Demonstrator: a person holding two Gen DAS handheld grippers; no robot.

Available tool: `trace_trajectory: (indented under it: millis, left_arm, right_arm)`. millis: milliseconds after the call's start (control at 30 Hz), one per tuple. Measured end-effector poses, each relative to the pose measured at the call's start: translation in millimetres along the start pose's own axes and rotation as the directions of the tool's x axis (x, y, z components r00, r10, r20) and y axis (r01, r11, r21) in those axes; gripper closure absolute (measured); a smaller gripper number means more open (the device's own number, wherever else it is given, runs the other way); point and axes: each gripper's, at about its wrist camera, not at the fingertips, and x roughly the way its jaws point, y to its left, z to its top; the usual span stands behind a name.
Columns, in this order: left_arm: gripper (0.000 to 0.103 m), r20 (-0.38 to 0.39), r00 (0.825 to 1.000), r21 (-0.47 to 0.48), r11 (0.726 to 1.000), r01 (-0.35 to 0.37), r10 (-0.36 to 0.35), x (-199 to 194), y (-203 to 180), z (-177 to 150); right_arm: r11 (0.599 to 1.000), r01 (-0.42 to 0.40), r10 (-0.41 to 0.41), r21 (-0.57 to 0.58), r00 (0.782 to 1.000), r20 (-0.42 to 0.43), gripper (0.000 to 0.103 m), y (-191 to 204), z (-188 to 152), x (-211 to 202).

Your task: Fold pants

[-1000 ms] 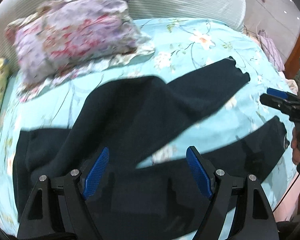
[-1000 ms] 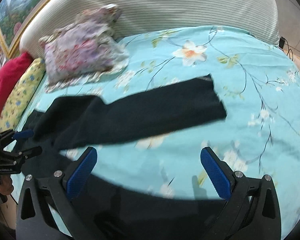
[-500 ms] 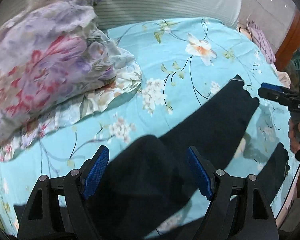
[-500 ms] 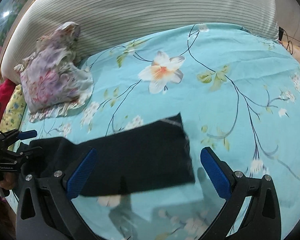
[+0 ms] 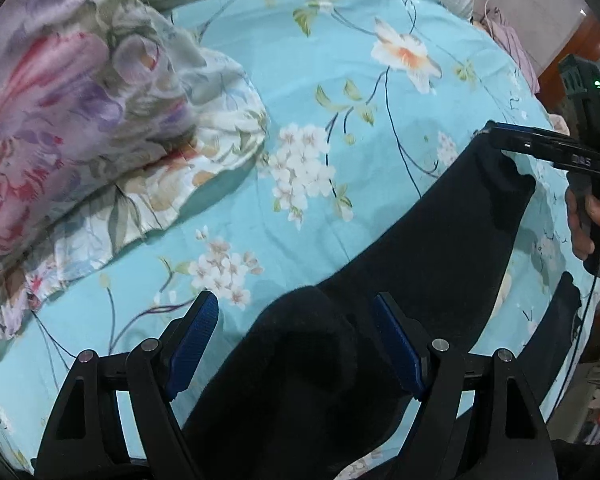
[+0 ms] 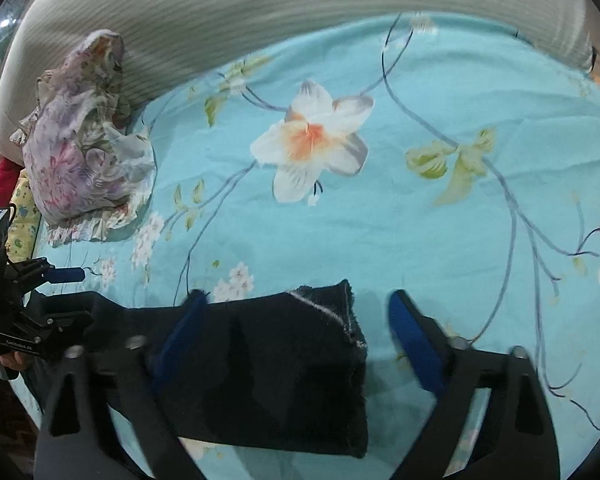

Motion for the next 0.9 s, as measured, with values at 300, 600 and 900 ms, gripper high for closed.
trace_trajectory:
  millis: [300,600,900]
  left_arm:
    - [0.084,-0.079,0.996,0.061,0.997,0.049,-0.044,7,-12,-12]
    - [0.097,0.031,0.996,0.092,0.993,0.077,-0.08,-44,-29,-36]
    - [0.098,0.07,0.99,0.09,0.99,0.113,-0.119,-89,-55,-76]
  right_arm:
    - [1.0,0.003,-0.003,0.022,1.0,-0.006,0.089,-4,-6,0]
    - [1.0,-0.016,0.013,0.026,0.993,0.118,0.093,0,-22,-52]
    - [0.995,-0.069,0.054,0.067,0.979,0.196,0.093,-23,-67,-98]
